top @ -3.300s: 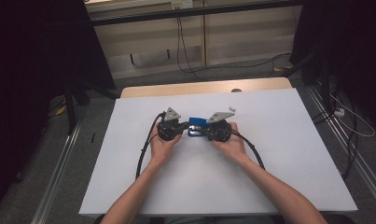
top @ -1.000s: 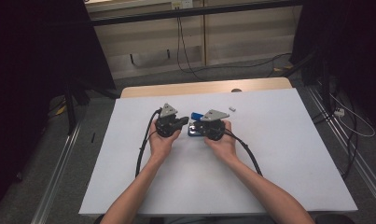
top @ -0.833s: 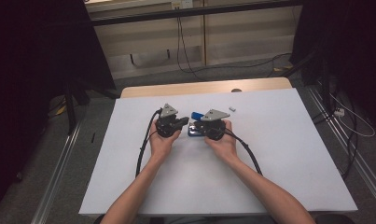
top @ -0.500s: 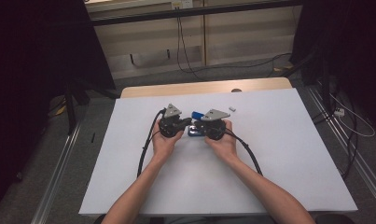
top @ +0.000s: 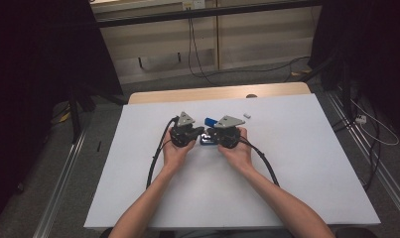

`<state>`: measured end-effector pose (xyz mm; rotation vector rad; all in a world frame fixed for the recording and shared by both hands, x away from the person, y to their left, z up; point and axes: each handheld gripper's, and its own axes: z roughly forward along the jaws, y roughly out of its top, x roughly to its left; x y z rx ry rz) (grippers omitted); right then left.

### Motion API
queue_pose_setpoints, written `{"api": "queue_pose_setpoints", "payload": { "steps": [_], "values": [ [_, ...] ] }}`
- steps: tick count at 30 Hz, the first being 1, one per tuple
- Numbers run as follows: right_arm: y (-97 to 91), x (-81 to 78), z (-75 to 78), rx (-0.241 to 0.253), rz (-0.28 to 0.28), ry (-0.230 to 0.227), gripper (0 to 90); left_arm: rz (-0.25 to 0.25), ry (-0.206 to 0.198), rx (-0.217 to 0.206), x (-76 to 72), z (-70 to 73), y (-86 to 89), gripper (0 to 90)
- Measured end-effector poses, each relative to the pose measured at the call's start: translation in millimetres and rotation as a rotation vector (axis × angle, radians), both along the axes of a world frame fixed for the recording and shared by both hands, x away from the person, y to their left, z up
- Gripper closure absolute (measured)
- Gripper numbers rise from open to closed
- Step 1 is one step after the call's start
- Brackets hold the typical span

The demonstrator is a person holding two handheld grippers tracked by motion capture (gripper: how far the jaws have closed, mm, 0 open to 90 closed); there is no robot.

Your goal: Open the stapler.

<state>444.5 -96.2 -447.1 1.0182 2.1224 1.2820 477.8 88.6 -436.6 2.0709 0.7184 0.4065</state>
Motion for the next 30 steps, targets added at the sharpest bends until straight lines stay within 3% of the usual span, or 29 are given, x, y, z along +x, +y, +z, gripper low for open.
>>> {"api": "queue_pose_setpoints", "payload": {
  "steps": [2,10,30],
  "values": [
    [0.3,0.0,-0.5,0.004,-0.001,0.001,90.0,0.003,-0.009,0.014,-0.5,0.1,-0.2,90.0],
    [1.9,-0.8,-2.0,-0.002,-0.006,-0.002,90.0,0.010,0.027,-0.006,1.2,-3.9,1.0,90.0],
    [-0.8,-3.3,1.2,0.008,-0.032,-0.031,90.0,-0.009,0.025,-0.016,2.8,-5.0,2.9,90.0]
  ]
}}
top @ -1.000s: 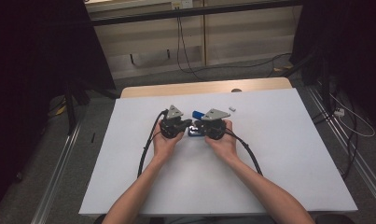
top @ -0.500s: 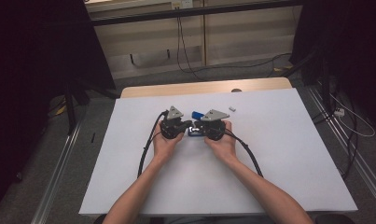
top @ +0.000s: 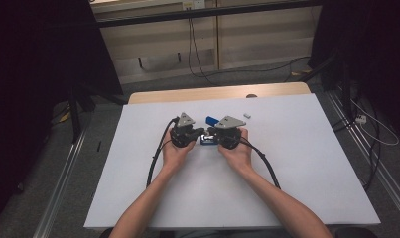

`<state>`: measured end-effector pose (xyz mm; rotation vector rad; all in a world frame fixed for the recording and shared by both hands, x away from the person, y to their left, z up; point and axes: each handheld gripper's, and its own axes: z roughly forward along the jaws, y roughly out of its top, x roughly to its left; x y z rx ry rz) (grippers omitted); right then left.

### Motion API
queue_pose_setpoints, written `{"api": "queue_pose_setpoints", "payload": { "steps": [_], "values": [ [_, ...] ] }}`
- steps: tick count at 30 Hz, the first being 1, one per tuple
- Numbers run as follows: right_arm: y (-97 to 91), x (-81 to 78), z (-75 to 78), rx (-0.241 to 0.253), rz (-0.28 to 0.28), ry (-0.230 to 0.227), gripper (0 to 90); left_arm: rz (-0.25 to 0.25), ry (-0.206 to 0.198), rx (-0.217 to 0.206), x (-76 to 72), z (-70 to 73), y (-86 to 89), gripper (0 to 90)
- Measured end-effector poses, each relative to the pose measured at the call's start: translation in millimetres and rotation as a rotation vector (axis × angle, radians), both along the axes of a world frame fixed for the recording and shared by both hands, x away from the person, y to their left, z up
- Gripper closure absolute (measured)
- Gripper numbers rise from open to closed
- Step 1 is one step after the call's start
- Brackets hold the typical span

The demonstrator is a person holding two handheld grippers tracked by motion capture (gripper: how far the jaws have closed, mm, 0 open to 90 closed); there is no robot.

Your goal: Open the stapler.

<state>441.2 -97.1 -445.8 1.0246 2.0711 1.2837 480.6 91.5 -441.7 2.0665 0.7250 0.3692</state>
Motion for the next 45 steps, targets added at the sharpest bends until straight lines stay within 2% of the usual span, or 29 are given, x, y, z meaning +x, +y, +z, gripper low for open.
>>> {"api": "queue_pose_setpoints", "payload": {
  "steps": [5,7,10,27,35,42,45],
  "values": [
    [-0.5,-0.6,0.7,0.008,-0.008,0.000,90.0,-0.005,-0.007,0.002,0.5,-0.2,1.0,90.0],
    [-0.9,-1.0,0.9,0.006,-0.011,-0.005,90.0,-0.012,0.003,-0.017,1.4,-1.3,2.1,90.0],
    [-1.1,-1.9,0.7,0.009,-0.016,-0.013,90.0,-0.011,0.010,-0.023,1.4,-1.5,2.7,90.0],
    [-4.0,-5.0,4.9,0.012,-0.049,-0.020,90.0,-0.005,0.002,-0.019,-0.1,-1.8,1.7,90.0],
    [-6.5,-6.9,7.5,0.011,-0.077,-0.039,90.0,-0.006,-0.004,-0.018,-0.2,-1.9,1.4,90.0],
    [-3.2,-4.6,10.6,0.040,-0.087,-0.041,90.0,-0.008,-0.007,-0.009,-0.5,-1.5,0.9,90.0],
    [0.5,-4.1,13.7,0.034,-0.083,-0.058,90.0,-0.009,-0.008,-0.010,-0.6,-1.5,0.9,90.0]
  ]
}}
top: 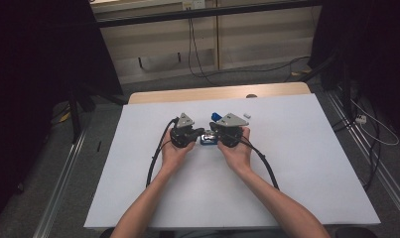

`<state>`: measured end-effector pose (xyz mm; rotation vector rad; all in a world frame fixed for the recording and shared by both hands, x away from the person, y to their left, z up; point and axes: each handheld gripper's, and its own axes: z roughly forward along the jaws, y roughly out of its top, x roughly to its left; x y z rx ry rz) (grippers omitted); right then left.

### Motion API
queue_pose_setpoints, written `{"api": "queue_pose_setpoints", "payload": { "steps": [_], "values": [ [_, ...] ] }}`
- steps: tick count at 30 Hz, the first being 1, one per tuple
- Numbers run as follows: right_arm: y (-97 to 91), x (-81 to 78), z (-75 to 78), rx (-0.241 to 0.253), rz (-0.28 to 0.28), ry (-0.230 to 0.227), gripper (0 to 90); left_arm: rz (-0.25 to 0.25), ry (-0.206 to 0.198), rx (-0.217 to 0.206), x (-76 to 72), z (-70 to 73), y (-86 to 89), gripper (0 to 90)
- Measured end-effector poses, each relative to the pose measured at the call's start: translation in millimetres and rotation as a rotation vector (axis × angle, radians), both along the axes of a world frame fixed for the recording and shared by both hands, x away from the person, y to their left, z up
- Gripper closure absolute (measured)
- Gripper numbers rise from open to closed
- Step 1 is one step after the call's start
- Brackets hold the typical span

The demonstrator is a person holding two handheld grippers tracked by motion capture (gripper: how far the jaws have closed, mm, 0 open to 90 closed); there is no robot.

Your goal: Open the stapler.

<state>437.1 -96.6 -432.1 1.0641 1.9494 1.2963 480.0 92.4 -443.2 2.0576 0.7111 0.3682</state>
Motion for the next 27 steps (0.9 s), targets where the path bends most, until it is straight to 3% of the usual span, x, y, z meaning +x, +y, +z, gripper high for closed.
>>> {"api": "queue_pose_setpoints", "payload": {
  "steps": [8,27],
  "values": [
    [0.0,-1.0,2.8,-0.010,-0.023,-0.023,90.0,-0.004,-0.004,-0.004,0.4,-0.4,0.3,90.0],
    [-22.9,-2.4,12.0,0.002,-0.063,-0.036,90.0,0.001,-0.005,-0.008,0.1,-0.6,0.2,90.0]
  ]
}}
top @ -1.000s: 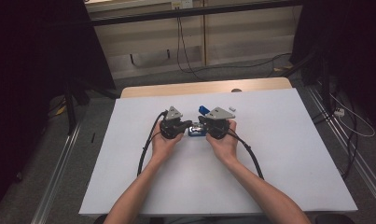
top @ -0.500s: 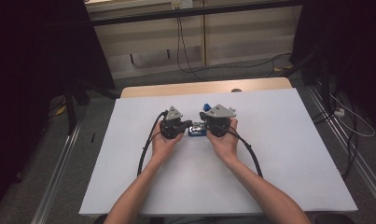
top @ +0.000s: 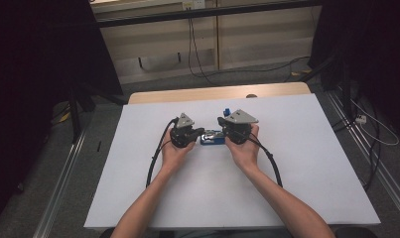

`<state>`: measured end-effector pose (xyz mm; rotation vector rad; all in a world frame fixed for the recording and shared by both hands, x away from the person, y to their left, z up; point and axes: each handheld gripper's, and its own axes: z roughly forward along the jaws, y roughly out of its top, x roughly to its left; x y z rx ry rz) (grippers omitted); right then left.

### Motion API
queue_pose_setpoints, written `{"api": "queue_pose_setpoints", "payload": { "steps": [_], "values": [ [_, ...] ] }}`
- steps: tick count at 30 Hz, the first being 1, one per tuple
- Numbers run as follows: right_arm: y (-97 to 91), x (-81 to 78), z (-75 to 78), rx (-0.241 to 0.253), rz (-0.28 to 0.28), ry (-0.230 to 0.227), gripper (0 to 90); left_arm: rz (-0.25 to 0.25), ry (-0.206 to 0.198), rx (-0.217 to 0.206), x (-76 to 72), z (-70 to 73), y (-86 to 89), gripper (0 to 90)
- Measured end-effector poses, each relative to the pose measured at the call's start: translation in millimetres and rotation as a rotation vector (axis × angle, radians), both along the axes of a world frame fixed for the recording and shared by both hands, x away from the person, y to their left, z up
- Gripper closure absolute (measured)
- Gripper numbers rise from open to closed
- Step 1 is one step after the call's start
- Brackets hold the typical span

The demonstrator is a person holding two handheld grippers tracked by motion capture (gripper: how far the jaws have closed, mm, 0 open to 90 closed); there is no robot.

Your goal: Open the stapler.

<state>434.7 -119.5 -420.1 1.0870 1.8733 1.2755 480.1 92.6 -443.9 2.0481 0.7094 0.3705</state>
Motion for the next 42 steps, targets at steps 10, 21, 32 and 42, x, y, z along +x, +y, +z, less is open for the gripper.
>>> {"api": "queue_pose_setpoints", "payload": {
  "steps": [10,21,32,42],
  "values": [
    [-12.1,-1.7,2.7,0.016,-0.017,0.006,90.0,0.001,-0.004,0.009,-0.7,0.3,-0.7,90.0],
    [-20.4,-4.2,2.6,0.021,-0.032,0.008,90.0,0.001,-0.006,0.014,-1.1,0.5,-1.1,90.0],
    [-41.6,-7.1,-4.0,0.028,-0.070,0.021,90.0,0.002,-0.008,0.017,-1.4,0.7,-1.6,90.0],
    [-51.9,-8.3,-8.9,-0.017,-0.055,0.045,90.0,0.003,-0.017,0.028,-2.0,1.1,-1.7,90.0]
  ]
}}
